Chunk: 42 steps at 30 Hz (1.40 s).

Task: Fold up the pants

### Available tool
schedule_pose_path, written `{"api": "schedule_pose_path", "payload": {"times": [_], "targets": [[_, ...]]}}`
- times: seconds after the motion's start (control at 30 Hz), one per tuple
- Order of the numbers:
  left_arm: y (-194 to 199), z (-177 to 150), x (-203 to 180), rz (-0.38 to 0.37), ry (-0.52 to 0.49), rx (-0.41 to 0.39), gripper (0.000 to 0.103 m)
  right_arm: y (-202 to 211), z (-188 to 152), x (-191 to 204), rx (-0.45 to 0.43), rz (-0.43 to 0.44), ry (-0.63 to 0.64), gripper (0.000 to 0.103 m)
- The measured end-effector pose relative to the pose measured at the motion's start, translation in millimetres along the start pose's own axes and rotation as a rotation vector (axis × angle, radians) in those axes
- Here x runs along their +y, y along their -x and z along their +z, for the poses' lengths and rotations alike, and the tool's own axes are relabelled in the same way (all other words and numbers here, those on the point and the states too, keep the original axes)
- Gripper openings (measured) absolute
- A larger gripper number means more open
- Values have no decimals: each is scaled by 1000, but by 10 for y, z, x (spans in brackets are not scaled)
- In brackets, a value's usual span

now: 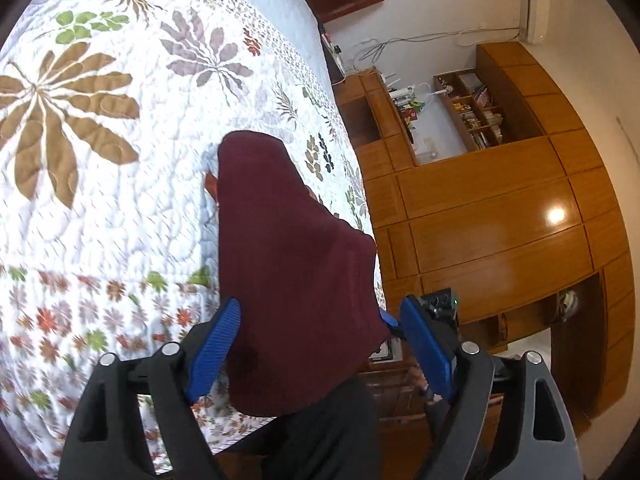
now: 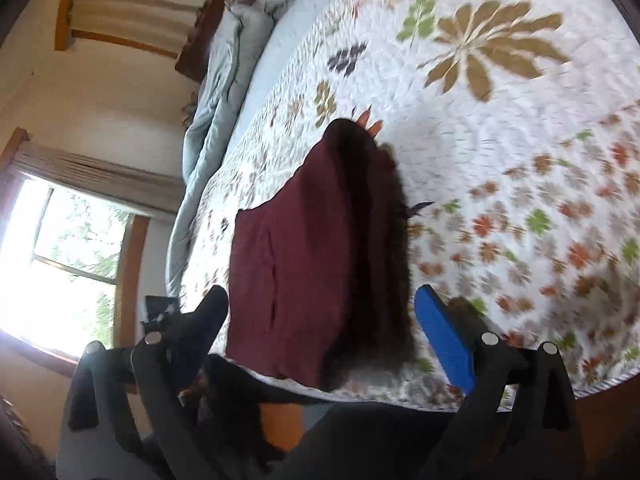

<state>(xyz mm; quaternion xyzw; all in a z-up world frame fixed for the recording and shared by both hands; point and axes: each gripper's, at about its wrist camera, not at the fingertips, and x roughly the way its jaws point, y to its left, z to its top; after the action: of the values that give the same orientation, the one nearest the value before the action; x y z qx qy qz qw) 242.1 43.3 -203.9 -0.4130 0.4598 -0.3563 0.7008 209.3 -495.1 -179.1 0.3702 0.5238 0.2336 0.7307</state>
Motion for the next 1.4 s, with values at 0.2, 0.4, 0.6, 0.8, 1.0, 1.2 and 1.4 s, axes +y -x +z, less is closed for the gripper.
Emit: {"api": "schedule_pose_path", "payload": {"times": [0.2,0.4,0.6,0.8,1.0,1.2,1.4], "targets": [[-103,137,190,45,42,65,85,-338,262,25,144,-53,16,94],[-370,187,268,37,73,159,85,-680,325,79,256,-64,34,94],[-606,188,373,53,101,212,85,-895,361,96,312,-70,42,97],[-762,114,343,50,87,233,89,-945,356,120,331,-48,54,99],[-803,103,291,60,77,231,89,-1020,380,122,334,-26,53,99],[-866,38,139,193,31,248,84,-1074,326,249,332,-117,121,83],[-810,-2,120,284,8,229,53,-955,236,259,291,-167,158,56]]}}
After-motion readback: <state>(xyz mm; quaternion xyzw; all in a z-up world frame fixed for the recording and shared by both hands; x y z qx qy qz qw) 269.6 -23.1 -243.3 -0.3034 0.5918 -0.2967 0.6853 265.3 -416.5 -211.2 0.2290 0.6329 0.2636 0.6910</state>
